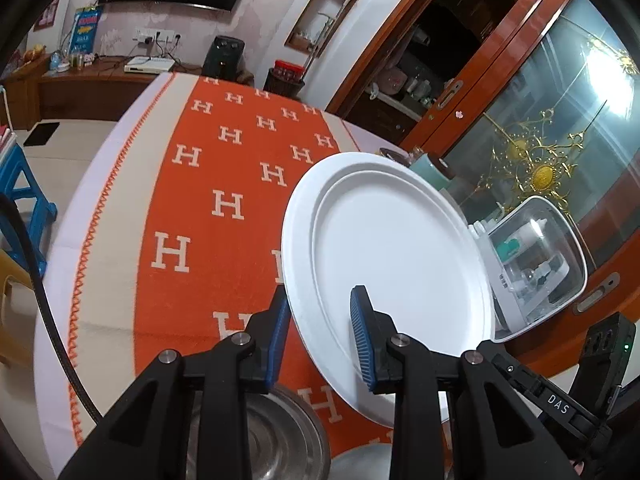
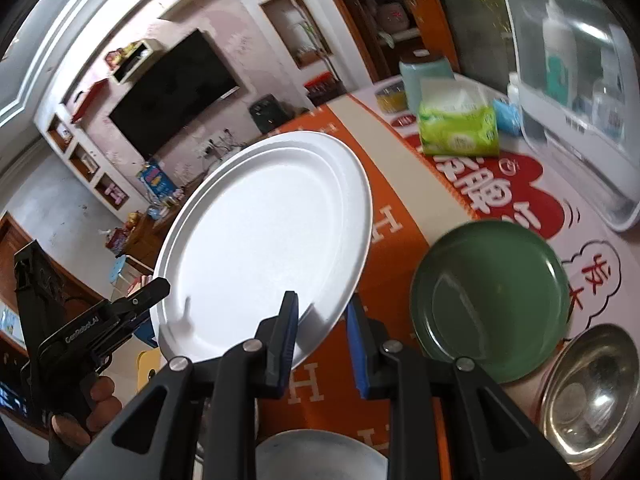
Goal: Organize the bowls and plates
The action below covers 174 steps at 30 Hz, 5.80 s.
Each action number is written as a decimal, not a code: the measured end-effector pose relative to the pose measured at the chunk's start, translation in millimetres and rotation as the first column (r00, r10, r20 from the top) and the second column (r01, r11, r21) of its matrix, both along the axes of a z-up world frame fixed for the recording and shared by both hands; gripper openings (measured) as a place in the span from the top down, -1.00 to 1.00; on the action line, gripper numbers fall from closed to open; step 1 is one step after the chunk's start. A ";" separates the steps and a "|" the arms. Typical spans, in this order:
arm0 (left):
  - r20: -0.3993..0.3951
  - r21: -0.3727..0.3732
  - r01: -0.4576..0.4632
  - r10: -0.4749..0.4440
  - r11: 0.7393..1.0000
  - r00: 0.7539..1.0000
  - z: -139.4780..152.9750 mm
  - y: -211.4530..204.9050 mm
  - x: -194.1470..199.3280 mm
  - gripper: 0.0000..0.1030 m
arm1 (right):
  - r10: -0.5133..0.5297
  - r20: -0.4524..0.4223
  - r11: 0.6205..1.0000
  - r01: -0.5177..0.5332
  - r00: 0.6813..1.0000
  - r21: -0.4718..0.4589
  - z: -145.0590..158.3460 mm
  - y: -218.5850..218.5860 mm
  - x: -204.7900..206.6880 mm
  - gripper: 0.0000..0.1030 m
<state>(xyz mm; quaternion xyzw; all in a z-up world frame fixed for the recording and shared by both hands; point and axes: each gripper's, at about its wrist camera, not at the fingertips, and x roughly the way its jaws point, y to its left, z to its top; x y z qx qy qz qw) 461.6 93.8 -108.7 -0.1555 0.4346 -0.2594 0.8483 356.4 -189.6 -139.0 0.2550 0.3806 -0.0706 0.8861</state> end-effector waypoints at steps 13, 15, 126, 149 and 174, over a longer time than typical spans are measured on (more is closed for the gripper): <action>0.041 0.032 -0.012 0.011 0.999 0.999 48.0 22.9 -78.4 0.44 | 0.119 0.101 0.984 -0.103 0.988 -0.148 48.7 27.6 -53.6 0.50; 0.050 0.045 -0.006 0.004 0.999 0.999 53.9 23.0 -93.2 0.42 | 0.130 0.106 0.981 -0.112 0.986 -0.158 53.4 29.6 -64.3 0.49; -0.229 0.415 -0.136 0.248 0.900 0.941 -54.2 -53.5 -461.5 -0.31 | 0.302 -0.271 0.950 -0.311 0.914 0.009 -51.9 -18.9 -369.1 0.03; 0.029 0.423 -0.140 0.141 0.895 0.990 50.1 -38.1 -477.3 -0.61 | 0.267 0.047 0.964 -0.266 0.963 -0.027 20.3 6.7 -389.8 -0.15; 0.074 0.405 0.005 -0.038 0.914 0.997 69.7 25.0 -350.9 -0.71 | 0.081 0.119 0.997 -0.082 0.990 0.005 24.7 74.6 -316.1 -0.30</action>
